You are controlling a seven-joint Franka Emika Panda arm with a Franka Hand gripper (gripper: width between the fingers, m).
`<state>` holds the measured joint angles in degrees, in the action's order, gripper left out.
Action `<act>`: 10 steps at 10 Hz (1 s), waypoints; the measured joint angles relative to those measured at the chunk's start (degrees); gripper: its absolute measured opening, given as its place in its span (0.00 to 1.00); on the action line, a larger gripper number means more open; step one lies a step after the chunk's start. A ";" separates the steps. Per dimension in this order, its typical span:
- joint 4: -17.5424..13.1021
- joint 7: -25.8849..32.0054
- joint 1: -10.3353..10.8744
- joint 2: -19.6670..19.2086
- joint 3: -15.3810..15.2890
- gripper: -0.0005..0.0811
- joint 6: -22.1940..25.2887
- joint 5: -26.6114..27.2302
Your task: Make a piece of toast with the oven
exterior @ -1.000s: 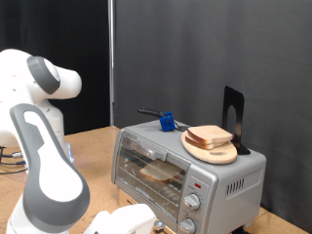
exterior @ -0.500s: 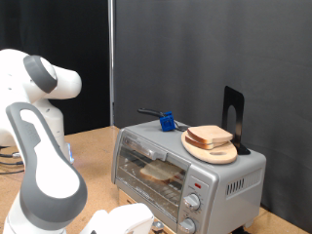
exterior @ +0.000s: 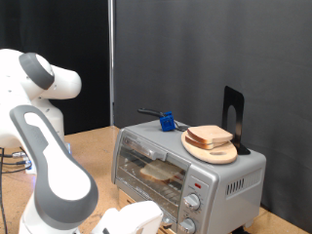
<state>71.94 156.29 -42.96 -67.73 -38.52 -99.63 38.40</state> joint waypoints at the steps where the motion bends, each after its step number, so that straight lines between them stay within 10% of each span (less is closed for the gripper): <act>1: 1.60 0.00 -0.60 0.03 -1.19 0.84 -0.80 -0.49; 10: 11.02 -0.19 -2.90 -0.20 -9.04 0.84 -13.93 -7.53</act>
<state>82.96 156.10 -45.86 -67.92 -47.56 -113.56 30.87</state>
